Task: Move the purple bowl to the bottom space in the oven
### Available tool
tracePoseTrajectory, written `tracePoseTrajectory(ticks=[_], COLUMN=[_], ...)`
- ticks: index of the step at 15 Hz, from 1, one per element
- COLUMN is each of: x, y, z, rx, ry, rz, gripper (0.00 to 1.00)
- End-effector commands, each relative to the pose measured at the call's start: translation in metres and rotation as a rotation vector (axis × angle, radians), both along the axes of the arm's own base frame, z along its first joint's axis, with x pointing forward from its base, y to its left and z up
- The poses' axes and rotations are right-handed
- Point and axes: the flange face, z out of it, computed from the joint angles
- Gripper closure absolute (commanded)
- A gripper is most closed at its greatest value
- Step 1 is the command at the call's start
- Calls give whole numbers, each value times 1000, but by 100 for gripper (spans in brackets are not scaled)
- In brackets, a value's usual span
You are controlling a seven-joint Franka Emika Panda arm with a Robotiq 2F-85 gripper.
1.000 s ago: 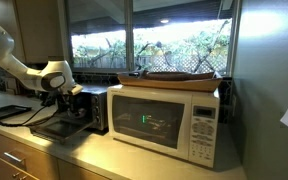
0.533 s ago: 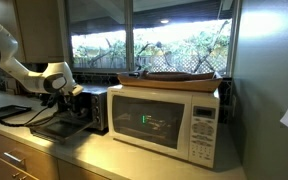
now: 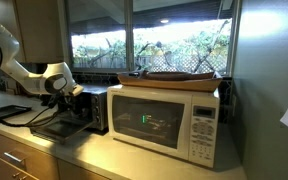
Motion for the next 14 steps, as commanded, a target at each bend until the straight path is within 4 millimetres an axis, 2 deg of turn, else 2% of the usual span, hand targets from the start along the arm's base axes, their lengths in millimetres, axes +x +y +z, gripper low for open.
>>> tracePoseTrajectory(ticks=[1, 4, 5, 10, 14], x=[-6, -11, -13, -21, -33], y=[-3, -2, -3, -6, -18], z=[3, 3, 4, 13, 14], rx=[10, 62, 78, 164, 182], ry=[35, 68, 71, 78, 154], rz=[24, 77, 93, 200, 306], gripper=[27, 5, 0, 0, 0])
